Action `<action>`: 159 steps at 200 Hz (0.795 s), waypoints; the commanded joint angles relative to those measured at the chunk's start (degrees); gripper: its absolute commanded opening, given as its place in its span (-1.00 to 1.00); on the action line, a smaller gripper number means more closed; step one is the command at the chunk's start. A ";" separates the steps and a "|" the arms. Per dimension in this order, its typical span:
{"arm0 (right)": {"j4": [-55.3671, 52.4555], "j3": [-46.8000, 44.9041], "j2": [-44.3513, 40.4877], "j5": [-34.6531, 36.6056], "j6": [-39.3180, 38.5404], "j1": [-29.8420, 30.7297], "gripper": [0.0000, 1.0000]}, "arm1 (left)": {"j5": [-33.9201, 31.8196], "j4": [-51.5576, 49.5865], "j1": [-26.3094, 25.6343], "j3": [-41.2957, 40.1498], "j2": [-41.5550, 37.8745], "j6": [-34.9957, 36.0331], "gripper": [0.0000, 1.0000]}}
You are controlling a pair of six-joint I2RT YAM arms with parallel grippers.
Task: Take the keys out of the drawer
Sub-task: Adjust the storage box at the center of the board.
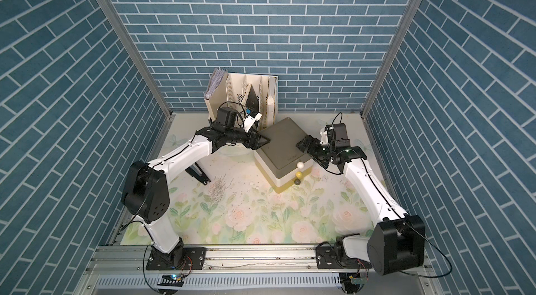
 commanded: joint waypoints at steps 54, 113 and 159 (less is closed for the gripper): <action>11.34 3.16 2.49 -4.66 -5.16 0.19 1.00 | 6.16 -4.87 -3.08 -5.61 -4.88 -0.68 0.61; 13.28 4.33 4.27 -6.82 -4.75 0.42 1.00 | 4.50 -6.22 -3.08 -6.44 -5.40 0.37 0.64; 12.46 4.95 4.14 -6.08 -5.18 0.47 1.00 | -0.06 -6.79 -2.52 -5.86 -5.88 0.30 0.72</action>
